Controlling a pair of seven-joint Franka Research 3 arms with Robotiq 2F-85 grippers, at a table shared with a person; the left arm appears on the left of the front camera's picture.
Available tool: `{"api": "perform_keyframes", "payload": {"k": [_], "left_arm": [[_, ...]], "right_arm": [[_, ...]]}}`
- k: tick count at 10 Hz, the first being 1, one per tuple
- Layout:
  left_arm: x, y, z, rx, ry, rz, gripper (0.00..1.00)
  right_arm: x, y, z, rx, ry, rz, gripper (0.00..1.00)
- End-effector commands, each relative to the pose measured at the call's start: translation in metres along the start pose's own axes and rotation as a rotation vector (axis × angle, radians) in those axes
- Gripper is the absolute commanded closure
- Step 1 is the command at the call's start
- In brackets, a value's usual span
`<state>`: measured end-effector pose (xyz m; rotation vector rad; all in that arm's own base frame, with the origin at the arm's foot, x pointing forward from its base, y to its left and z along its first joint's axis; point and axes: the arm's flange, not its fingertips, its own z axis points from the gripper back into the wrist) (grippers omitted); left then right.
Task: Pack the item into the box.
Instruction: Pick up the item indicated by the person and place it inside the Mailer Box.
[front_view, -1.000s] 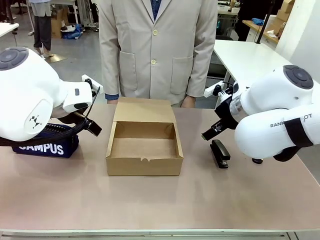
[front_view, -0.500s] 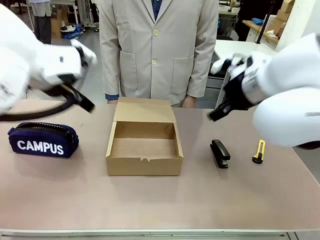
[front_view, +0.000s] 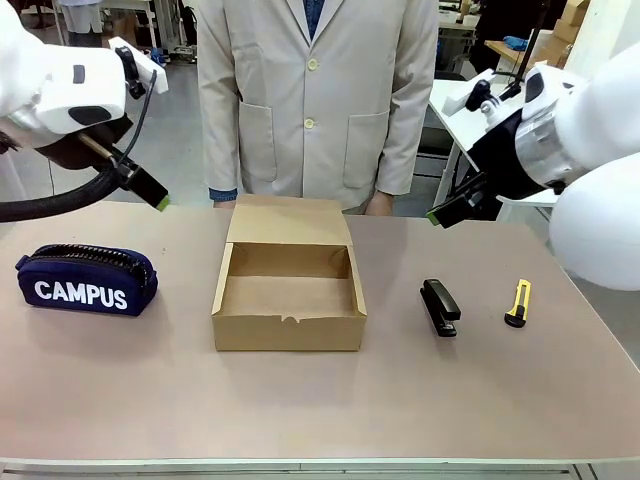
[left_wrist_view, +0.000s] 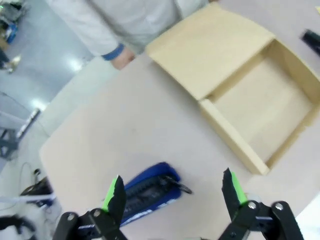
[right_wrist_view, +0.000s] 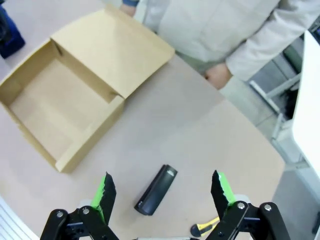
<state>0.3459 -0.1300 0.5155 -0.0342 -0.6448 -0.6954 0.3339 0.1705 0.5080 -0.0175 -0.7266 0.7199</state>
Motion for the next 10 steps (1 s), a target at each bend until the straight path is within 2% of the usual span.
{"api": "perform_keyframes", "payload": {"k": [1, 2, 3, 4, 5, 6, 7, 8, 9, 10], "left_arm": [[-0.018, 0.023, 0.026, -0.341, 0.097, 0.02, 0.0], [-0.027, 0.047, 0.042, -0.49, 0.101, 0.138, 0.0], [-0.043, 0.072, 0.054, -0.552, 0.246, 0.396, 0.0], [-0.066, 0.099, 0.063, -0.677, 0.172, 0.574, 0.0], [-0.087, 0.128, 0.07, -0.78, 0.048, 0.77, 0.0], [-0.115, 0.15, 0.078, -0.881, -0.045, 0.879, 0.0], [-0.147, 0.172, 0.082, -0.918, -0.068, 0.96, 0.0], [-0.174, 0.192, 0.087, -0.939, -0.131, 1.051, 0.0], [-0.199, 0.205, 0.096, -0.952, -0.276, 1.148, 0.0], [-0.21, 0.208, 0.104, -0.944, -0.382, 1.18, 0.0]], "right_arm": [[-0.011, -0.02, 0.041, 0.12, -0.033, -0.124, 0.0], [-0.023, -0.046, 0.065, 0.253, -0.07, -0.371, 0.0], [-0.036, -0.086, 0.09, 0.438, -0.017, -0.934, 0.0], [-0.061, -0.114, 0.099, 0.597, -0.085, -1.134, 0.0], [-0.086, -0.137, 0.105, 0.722, -0.135, -1.244, 0.0], [-0.113, -0.155, 0.113, 0.81, -0.195, -1.325, 0.0], [-0.149, -0.174, 0.125, 0.866, -0.3, -1.417, 0.0], [-0.177, -0.186, 0.132, 0.886, -0.373, -1.481, 0.0], [-0.199, -0.195, 0.132, 0.882, -0.398, -1.531, 0.0], [-0.213, -0.2, 0.128, 0.886, -0.416, -1.564, 0.0]]}}
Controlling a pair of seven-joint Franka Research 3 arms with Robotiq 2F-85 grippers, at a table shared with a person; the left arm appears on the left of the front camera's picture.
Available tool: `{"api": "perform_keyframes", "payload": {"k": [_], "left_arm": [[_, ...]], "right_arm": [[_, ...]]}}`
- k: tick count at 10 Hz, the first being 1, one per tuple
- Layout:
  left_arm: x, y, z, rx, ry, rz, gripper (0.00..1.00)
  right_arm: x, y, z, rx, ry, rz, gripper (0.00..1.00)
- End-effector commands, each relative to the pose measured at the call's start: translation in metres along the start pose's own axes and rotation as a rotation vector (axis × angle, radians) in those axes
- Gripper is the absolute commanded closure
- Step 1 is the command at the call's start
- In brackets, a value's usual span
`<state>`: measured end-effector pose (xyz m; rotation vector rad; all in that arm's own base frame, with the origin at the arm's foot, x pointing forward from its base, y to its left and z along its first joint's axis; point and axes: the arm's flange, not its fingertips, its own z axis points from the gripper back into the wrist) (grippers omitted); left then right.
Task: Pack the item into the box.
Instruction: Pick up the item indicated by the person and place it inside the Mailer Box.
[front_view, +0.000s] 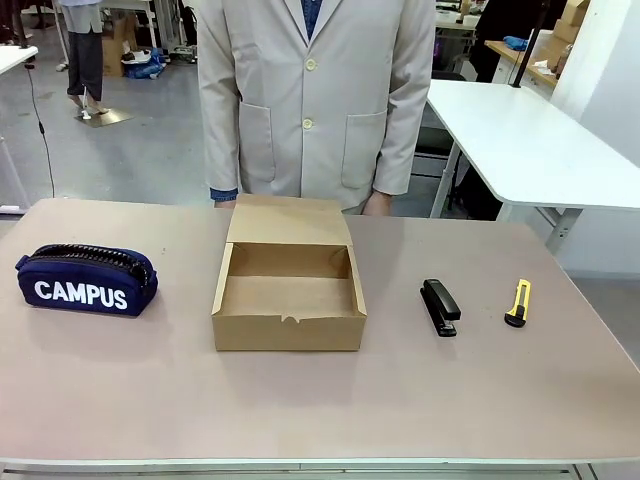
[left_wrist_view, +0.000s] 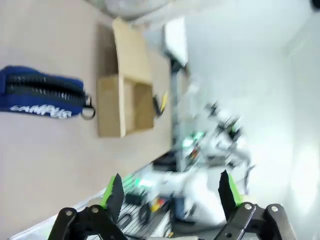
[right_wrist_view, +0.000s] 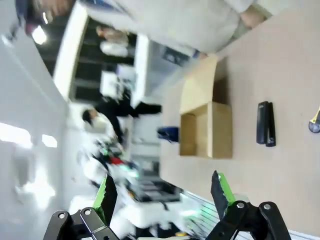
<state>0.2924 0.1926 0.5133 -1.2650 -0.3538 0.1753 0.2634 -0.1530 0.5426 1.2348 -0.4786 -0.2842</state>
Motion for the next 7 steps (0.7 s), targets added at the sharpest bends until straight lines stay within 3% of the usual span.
{"api": "perform_keyframes", "payload": {"k": [1, 2, 7], "left_arm": [[-0.006, -0.012, -0.019, -0.028, -0.229, -0.06, 0.0], [0.0, 0.0, 0.0, 0.0, 0.0, 0.0, 0.0], [0.0, 0.0, 0.0, 0.0, 0.0, 0.0, 0.0]], "right_arm": [[-0.005, -0.018, -0.02, 0.075, -0.214, -0.205, 0.0], [0.0, 0.0, 0.0, 0.0, 0.0, 0.0, 0.0], [0.0, 0.0, 0.0, 0.0, 0.0, 0.0, 0.0]]}}
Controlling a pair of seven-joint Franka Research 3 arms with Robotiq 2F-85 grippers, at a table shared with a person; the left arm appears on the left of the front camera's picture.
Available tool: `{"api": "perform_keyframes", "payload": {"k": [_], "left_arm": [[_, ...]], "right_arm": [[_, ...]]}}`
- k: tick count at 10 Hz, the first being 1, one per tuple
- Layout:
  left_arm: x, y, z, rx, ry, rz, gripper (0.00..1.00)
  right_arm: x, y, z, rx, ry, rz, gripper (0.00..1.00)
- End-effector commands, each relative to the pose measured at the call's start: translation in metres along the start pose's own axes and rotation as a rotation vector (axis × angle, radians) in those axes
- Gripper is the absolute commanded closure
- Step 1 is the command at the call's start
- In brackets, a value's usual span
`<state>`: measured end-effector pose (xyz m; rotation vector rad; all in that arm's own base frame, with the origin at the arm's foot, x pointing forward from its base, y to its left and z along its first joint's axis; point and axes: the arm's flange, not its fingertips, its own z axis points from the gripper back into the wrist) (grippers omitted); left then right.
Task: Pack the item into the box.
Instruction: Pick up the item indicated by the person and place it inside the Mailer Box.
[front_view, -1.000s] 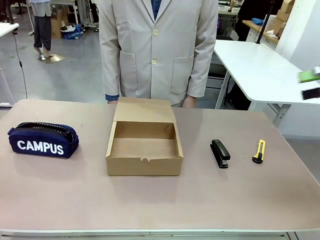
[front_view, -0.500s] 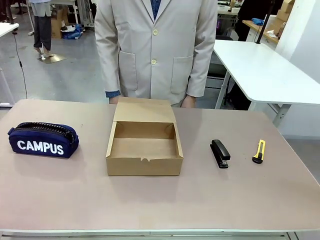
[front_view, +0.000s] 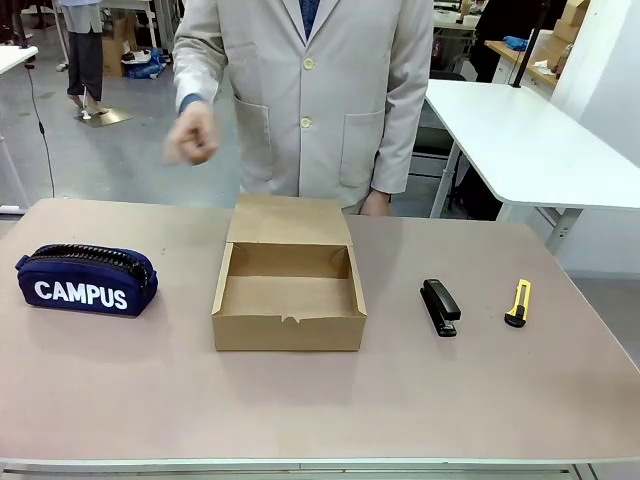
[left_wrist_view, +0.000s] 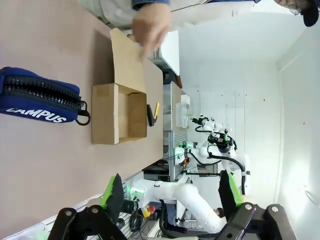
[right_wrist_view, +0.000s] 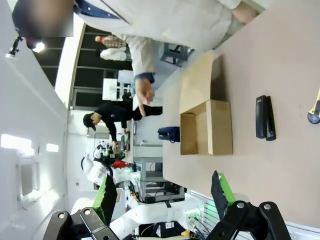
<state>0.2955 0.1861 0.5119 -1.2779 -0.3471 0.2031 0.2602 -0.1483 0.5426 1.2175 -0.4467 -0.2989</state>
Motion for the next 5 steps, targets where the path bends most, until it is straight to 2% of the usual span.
{"api": "perform_keyframes", "payload": {"k": [1, 5], "left_arm": [[-0.0005, 0.0004, 0.0072, 0.008, 0.01, -0.026, 0.0], [-0.0005, 0.0004, 0.0072, 0.008, 0.01, -0.026, 0.0]], "right_arm": [[0.0049, -0.0016, 0.0024, 0.025, -0.015, 0.023, 0.0], [0.0049, -0.0016, 0.0024, 0.025, -0.015, 0.023, 0.0]]}}
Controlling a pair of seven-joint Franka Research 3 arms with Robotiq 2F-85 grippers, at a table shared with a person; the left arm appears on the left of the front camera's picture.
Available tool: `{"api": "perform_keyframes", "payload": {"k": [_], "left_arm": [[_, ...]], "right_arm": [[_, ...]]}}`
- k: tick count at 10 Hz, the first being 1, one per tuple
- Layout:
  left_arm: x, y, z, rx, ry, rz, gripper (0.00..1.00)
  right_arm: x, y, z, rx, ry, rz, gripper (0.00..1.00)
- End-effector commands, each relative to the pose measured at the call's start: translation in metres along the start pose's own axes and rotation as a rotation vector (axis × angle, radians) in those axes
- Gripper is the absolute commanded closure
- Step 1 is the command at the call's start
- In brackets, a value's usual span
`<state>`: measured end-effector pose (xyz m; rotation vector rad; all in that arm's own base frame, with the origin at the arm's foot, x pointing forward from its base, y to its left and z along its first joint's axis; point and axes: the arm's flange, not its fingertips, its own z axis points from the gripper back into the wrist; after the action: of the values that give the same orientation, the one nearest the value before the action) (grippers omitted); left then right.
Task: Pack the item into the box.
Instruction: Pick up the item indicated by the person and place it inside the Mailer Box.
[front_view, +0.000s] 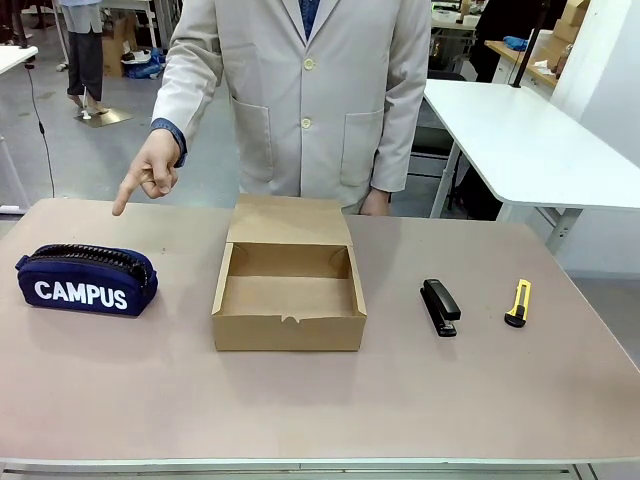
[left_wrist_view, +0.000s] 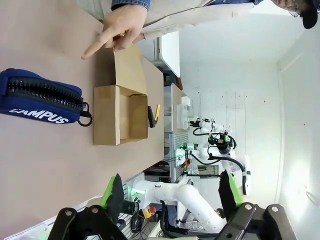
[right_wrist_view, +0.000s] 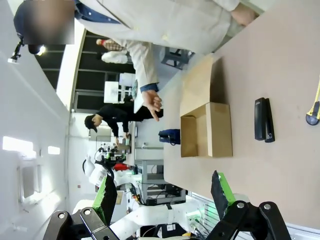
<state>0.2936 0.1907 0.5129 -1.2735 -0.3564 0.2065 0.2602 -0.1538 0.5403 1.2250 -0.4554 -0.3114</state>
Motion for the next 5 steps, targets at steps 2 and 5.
{"api": "perform_keyframes", "payload": {"k": [2, 5], "left_arm": [[0.0, 0.0, 0.002, 0.005, 0.019, -0.023, 0.0], [0.015, -0.007, -0.022, 0.145, 0.14, -0.353, 0.0]], "right_arm": [[0.003, 0.002, -0.002, 0.018, -0.002, 0.029, 0.0], [0.003, 0.002, -0.002, 0.018, -0.002, 0.029, 0.0]]}}
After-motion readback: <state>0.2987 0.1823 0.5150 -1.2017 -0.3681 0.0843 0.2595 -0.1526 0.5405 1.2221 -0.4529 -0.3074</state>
